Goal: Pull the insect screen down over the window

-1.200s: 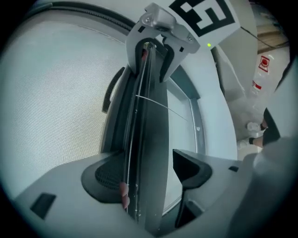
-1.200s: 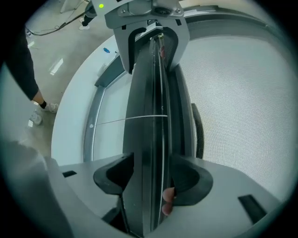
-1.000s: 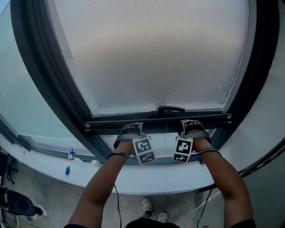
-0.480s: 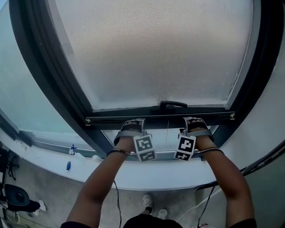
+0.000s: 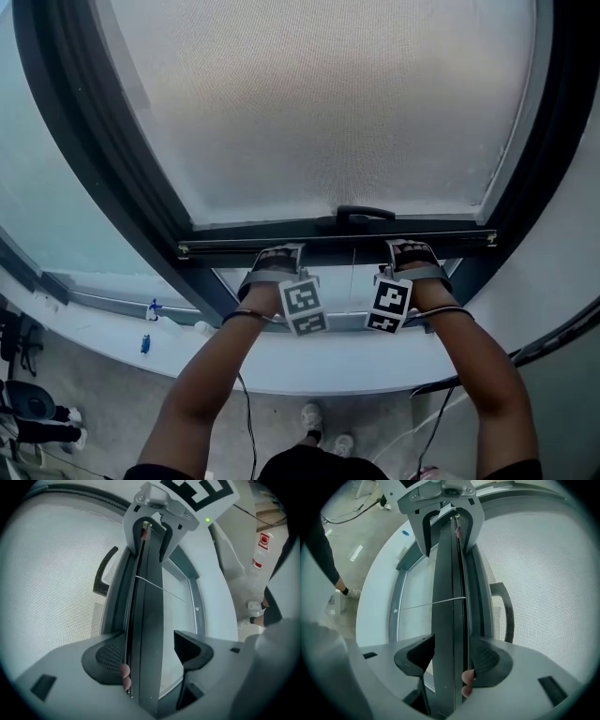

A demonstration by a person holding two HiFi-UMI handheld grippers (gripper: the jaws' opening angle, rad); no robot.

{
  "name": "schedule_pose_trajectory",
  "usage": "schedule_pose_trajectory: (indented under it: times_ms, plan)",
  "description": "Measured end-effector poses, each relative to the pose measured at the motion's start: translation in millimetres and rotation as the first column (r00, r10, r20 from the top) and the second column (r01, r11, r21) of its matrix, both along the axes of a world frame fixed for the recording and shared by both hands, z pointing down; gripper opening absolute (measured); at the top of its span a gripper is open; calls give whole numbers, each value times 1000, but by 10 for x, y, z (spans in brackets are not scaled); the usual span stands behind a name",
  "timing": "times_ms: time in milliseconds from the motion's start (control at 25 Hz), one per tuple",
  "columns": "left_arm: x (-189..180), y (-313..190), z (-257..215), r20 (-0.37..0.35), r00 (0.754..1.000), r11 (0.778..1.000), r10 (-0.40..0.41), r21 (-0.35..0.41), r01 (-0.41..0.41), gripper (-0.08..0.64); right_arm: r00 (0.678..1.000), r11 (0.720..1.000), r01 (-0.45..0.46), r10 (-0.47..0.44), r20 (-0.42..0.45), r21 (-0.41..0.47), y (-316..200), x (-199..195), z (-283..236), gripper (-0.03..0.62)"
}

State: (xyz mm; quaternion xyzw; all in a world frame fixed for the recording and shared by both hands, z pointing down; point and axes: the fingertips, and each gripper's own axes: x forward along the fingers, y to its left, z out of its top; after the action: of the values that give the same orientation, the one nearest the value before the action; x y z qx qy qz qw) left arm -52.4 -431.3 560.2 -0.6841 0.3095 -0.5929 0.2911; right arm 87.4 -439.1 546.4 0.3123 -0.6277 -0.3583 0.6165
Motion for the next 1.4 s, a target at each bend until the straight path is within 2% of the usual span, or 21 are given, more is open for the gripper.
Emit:
schedule_pose_trajectory:
  times_ms: [240,360,480,680,880,1160,1400]
  plan:
    - [-14,45,65,14,1000,999,4,-41,-4,314,1000,999,6,-7,-23,-32,23,3,49,227]
    - [-7,25,71,29,1000,1000,1,-21,-1,314,1000,1000,-2,2,-21,-23,16,8,62,227]
    - [-1,2,84,10,1000,1000,1,3,-1,314,1000,1000,-5,5,-17,-3,0,10,83,229]
    - [-14,-60,40,20,1000,1000,0,-15,0,314,1000,1000,-10,10,-27,-20,-64,-6,36,227]
    - [-4,-75,56,32,999,1000,-6,20,5,314,1000,1000,-4,4,-27,1,-71,5,42,227]
    - [8,-81,-11,-25,999,1000,-27,-15,26,313,999,999,42,-42,-3,-10,-70,-8,-20,227]
    - [20,-72,1,-40,999,999,-21,-26,20,313,998,998,55,-56,-27,-23,-55,12,-6,227]
